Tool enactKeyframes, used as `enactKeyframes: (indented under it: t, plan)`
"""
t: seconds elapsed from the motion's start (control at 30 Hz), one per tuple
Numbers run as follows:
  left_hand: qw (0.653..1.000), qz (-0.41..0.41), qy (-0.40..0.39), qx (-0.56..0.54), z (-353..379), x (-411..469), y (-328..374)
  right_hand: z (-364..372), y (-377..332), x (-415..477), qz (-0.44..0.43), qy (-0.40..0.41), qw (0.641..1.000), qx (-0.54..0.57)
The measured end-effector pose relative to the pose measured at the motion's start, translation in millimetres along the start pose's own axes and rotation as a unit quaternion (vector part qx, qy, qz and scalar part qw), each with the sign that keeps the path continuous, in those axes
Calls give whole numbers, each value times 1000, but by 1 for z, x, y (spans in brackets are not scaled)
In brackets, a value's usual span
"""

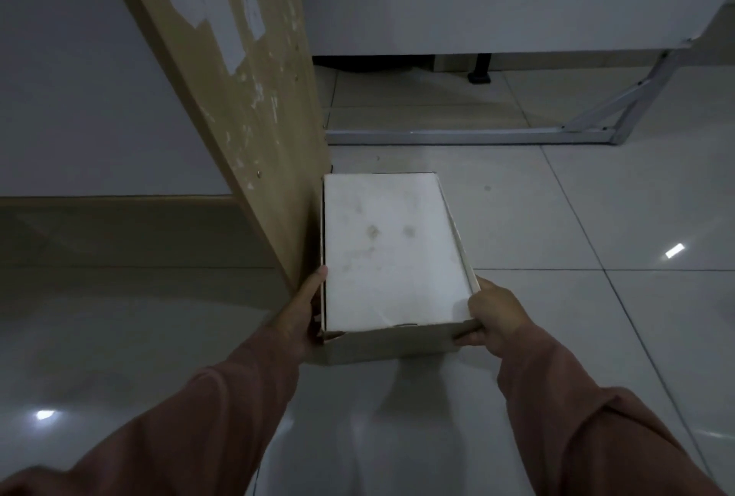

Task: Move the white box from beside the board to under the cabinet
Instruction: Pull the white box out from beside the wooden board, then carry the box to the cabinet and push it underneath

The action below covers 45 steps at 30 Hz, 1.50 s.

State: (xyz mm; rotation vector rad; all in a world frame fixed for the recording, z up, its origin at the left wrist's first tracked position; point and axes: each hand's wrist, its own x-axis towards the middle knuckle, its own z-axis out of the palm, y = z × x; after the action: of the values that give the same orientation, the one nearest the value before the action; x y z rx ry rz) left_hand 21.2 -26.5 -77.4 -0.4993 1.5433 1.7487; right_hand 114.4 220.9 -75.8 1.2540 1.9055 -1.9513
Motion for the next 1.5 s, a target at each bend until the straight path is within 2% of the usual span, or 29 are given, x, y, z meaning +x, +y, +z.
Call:
enactKeyframes:
  t: [0.07,0.17,0.23,0.43,0.63,0.93,1.13,1.37,1.5]
  plan:
    - [999,-24,-29,-22,3,2,-2,-5,0,1,25,-1,999,47]
    - [992,-77,-92,-49,8,6,-4,-8,1,5,36,-2,998,59]
    - [989,-82,-113,-48,9,10,-2,-7,2,5,35,-2,998,61]
    - [991,-51,-125,2,5,19,10,-7,8,9,9,12,997,76]
    - [994,-36,-101,-11,4,20,13,-4,8,6,-54,25,998,-17]
    - [993,-8,-114,-33,-6,9,3,-12,8,-9,-21,-42,987,156]
    - [987,-8,-152,-50,-17,-9,-4,-15,2,-29,-40,-108,967,228]
    - [986,-16,-161,-30,-35,-48,-4,-6,-5,-68,-62,-149,959,233]
    - [979,-3,-206,2,-42,-72,4,-3,-8,-91,-88,-144,964,203]
